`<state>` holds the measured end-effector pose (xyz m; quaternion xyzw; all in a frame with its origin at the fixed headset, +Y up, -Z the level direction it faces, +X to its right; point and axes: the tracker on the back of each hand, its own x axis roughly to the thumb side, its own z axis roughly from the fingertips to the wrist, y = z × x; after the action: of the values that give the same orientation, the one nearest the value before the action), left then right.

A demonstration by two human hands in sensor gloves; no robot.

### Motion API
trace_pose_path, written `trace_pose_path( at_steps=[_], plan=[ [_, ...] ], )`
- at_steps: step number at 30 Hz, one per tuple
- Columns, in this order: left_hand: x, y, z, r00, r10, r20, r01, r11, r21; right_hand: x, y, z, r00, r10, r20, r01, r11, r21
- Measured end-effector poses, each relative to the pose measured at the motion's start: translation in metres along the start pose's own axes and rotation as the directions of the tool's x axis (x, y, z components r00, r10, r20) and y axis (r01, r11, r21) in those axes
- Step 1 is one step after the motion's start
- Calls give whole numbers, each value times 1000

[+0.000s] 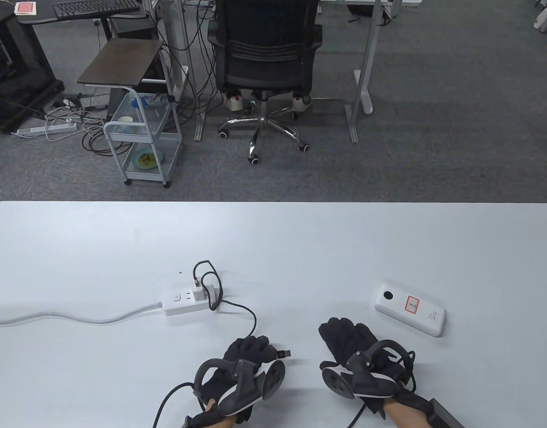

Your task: Unplug the charger and disconnect the battery pack

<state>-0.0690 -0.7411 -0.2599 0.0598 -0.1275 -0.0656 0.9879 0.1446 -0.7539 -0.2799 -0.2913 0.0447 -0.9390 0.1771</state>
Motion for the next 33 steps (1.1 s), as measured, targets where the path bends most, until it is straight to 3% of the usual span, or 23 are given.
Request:
trace_pose_path(
  at_steps=[7, 13, 16, 20, 28, 33],
  plan=[
    [-2, 3, -2, 999, 46, -18, -46, 999, 14, -4, -1, 1, 1000, -15, -14, 15, 1000, 16],
    [3, 14, -8, 997, 70, -35, -67, 994, 82, -17, -8, 5, 997, -76, -29, 75, 997, -29],
    [6, 17, -21, 995, 82, -62, -77, 994, 75, -23, -7, 8, 994, -106, -12, 106, 994, -38],
    [15, 21, -39, 997, 26, -71, -22, 998, 59, -26, -7, 11, 999, -41, 9, 41, 999, -4],
    [31, 54, -90, 996, 28, -90, -23, 998, 59, -29, -6, 12, 999, -16, 35, 16, 1000, 7],
    [44, 59, -119, 995, 24, -92, -19, 998, 54, -34, -3, 16, 998, -45, 44, 45, 999, 7]
  ],
)
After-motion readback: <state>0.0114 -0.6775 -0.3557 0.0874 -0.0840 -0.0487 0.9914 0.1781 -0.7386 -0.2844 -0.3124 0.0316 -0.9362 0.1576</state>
